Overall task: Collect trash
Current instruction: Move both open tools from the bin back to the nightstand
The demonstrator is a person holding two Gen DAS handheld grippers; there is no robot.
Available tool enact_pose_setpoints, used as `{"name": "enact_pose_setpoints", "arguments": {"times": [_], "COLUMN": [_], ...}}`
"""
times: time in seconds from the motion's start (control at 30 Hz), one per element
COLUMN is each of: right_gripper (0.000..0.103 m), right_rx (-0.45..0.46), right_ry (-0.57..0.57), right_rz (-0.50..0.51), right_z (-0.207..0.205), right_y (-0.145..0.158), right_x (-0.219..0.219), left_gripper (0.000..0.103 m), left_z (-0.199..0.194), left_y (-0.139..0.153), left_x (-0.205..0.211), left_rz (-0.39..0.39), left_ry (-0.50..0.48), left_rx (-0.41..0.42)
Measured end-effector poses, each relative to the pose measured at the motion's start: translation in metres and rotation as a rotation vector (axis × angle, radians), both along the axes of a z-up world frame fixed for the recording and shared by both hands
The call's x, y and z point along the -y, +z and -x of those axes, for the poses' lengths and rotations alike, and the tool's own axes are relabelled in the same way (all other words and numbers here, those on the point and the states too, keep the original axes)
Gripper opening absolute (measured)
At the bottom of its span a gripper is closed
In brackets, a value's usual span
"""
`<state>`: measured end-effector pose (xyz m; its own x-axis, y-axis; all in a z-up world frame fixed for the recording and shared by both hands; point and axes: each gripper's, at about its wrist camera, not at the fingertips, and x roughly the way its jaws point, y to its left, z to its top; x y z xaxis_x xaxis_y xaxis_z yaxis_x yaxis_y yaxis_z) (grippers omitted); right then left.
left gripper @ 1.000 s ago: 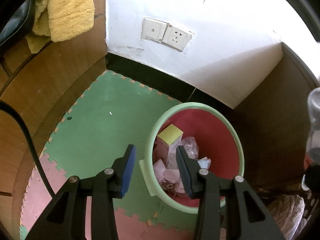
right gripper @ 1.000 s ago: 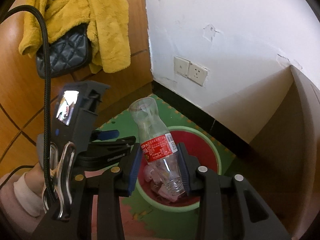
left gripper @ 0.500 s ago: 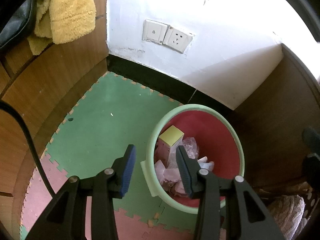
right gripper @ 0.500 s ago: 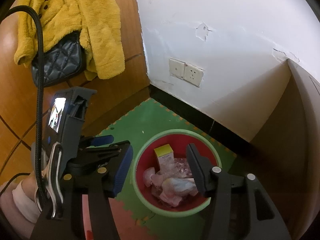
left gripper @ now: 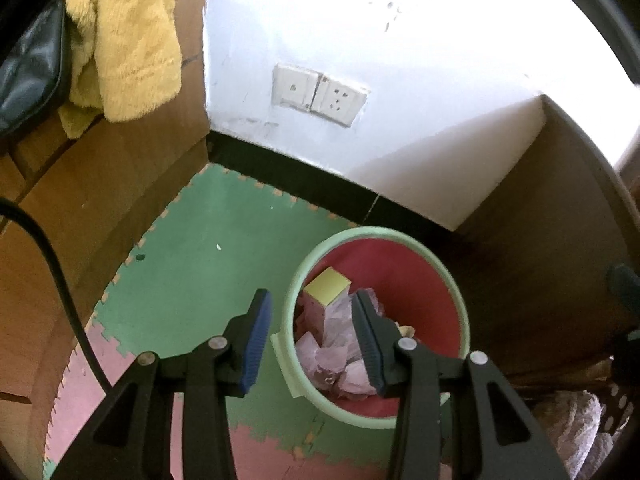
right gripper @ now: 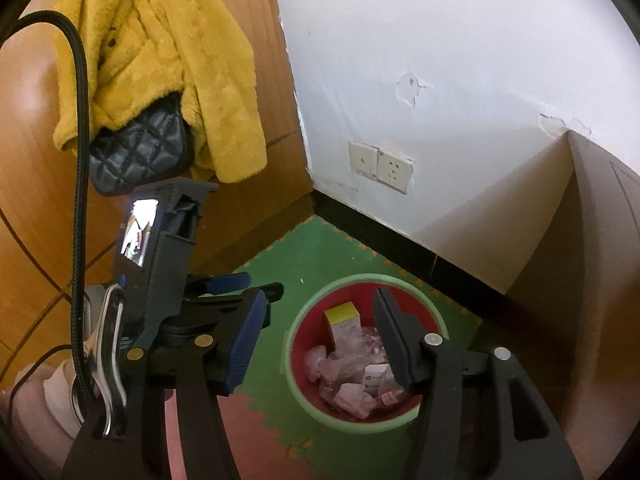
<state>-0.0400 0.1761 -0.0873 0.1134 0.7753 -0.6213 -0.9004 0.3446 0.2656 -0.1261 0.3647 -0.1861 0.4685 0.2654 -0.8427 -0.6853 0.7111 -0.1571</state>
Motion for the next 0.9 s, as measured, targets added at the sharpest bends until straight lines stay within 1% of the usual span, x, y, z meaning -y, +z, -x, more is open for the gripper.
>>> {"name": "enact_pose_setpoints", "arguments": {"times": [0.2,0.33,0.43,0.73,0.9], "right_gripper": [0.057,0.057,0.057,0.057,0.057], "right_rx": [0.013,0.018,0.02,0.039,0.052], "right_ry": [-0.012,-0.039,-0.062,-0.175,-0.258], "right_rz": [-0.056,-0.091,-0.112,-0.167,-0.192], "right_z": [0.003,0.001,-0.003,-0.02,-0.031], "right_y": [0.018,0.028,0.034,0.048,0.056], "right_x": [0.02,0.038,0.051,0.097,0.125], "left_gripper": [0.043,0.043,0.043,0.043,0.043], "left_z": [-0.004,-0.009,-0.014,-0.043,-0.065], "left_y": [0.022,0.038,0.053,0.102,0.123], "left_x": [0.012,0.021,0.03,0.061,0.081], "left_rz": [-0.023,-0.035,-0.063,-0.134,-0.139], "left_ry": [-0.032,-0.062,-0.088,-0.191,-0.265], "left_rx": [0.039,0.062,0.078,0.131,0.165]}}
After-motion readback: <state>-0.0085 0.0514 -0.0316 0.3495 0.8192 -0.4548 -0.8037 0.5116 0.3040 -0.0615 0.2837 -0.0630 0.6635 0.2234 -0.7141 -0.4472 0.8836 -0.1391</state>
